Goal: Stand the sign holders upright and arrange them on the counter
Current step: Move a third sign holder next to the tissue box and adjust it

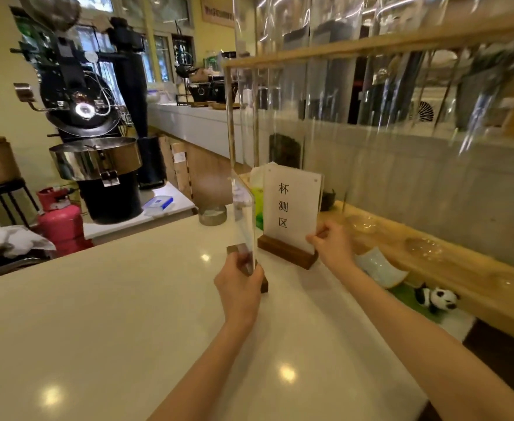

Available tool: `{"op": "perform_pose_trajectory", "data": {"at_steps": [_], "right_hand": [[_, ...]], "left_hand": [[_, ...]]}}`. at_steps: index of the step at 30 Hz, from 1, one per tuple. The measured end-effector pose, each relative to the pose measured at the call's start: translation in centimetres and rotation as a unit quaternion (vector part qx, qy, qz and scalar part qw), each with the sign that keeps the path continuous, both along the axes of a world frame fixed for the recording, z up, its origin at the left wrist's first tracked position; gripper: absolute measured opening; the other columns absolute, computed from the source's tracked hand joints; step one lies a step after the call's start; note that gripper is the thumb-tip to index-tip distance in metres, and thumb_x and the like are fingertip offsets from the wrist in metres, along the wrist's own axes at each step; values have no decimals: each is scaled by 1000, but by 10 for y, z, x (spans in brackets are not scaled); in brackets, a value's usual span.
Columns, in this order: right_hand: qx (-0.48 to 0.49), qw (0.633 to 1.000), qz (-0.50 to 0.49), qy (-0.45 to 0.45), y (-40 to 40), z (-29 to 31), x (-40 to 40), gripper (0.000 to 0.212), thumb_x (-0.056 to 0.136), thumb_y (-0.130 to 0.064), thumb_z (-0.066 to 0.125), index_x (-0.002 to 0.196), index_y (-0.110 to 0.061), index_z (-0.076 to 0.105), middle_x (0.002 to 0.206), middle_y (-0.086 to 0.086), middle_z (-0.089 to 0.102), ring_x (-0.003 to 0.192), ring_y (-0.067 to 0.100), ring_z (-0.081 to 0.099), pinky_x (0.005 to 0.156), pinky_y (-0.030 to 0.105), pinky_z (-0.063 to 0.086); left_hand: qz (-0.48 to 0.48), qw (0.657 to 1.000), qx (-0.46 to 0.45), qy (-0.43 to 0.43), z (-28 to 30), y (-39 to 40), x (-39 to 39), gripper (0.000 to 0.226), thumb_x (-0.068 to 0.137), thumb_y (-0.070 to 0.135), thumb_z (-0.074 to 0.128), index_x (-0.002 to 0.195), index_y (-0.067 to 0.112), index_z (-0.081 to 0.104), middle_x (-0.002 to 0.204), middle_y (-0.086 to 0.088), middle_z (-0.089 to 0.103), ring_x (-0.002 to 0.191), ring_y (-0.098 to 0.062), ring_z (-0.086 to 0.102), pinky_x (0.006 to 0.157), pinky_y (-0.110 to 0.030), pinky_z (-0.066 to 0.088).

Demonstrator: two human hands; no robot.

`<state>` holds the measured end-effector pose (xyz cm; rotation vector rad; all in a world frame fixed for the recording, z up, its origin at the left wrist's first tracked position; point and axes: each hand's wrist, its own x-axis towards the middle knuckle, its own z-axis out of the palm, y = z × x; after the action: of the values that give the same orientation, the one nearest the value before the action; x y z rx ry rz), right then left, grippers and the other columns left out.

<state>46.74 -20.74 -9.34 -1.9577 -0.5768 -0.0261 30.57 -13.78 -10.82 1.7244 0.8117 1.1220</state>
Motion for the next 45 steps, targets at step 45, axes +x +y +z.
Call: {"op": "perform_pose_trajectory", "data": {"at_steps": [45], "right_hand": [[-112,993,-4,25,-26,29,75,16,82,-4,57,98,1,61,89,13,64,79,21,60,66,29,51]], "left_hand": [[-96,995,-29,15,-8,-26,129,49,74,17,67,120,12,52,121,-10,56,106,-20,57,87,-41,55]]}}
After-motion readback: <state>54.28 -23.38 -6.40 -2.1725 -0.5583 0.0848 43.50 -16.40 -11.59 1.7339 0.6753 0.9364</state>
